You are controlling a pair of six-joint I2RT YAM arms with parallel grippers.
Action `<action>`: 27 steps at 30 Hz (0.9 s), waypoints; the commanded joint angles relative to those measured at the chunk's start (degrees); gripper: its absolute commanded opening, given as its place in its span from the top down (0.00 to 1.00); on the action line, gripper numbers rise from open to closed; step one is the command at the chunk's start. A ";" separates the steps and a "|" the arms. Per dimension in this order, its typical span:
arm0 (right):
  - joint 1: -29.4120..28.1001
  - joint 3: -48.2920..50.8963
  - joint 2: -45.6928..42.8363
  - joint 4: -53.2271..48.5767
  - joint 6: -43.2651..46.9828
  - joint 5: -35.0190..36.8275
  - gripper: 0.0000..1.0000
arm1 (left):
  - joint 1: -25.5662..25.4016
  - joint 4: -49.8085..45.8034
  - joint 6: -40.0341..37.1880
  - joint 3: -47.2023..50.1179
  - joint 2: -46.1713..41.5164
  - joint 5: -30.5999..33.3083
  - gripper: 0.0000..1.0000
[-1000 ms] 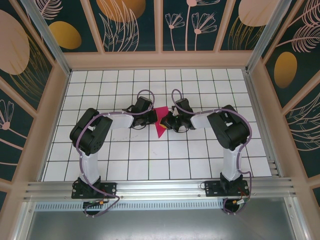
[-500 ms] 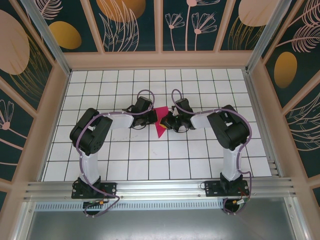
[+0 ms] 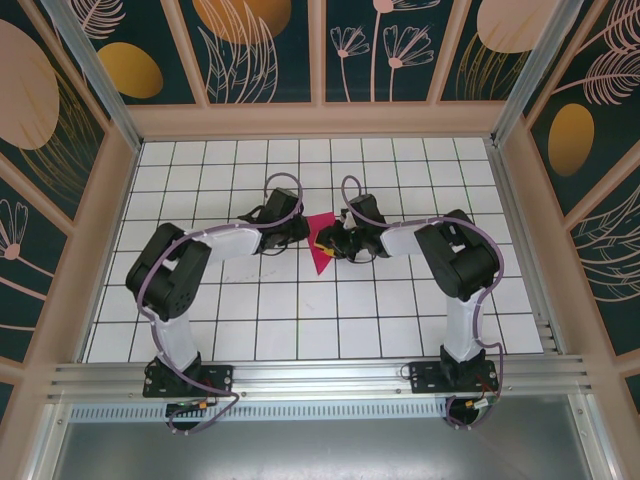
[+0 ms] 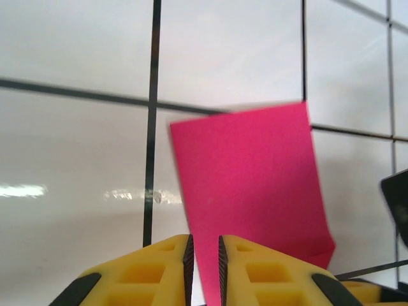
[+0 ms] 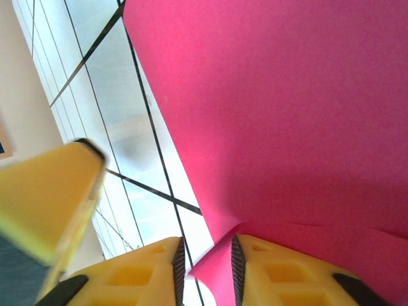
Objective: Fold a paper plane with a square sheet of paper (pick it up from the middle)
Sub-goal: Third fold the triangle at the center of the table.
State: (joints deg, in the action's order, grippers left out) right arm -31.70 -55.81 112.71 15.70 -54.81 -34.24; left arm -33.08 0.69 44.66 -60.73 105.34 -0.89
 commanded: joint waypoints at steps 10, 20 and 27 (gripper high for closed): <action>0.03 0.60 2.96 -4.35 0.75 3.00 0.65 | 0.47 3.82 1.65 4.25 -3.82 -5.38 0.82; 0.06 0.75 3.36 -5.24 0.93 3.82 0.91 | 0.38 11.15 4.11 7.97 -1.88 -15.42 0.96; 0.04 0.44 3.68 -5.86 1.00 4.05 0.99 | -0.04 12.41 4.28 7.69 0.52 -17.84 1.00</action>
State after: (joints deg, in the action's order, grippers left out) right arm -31.70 -55.99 113.43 14.37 -54.33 -32.84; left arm -32.91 10.98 48.34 -53.08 104.12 -16.56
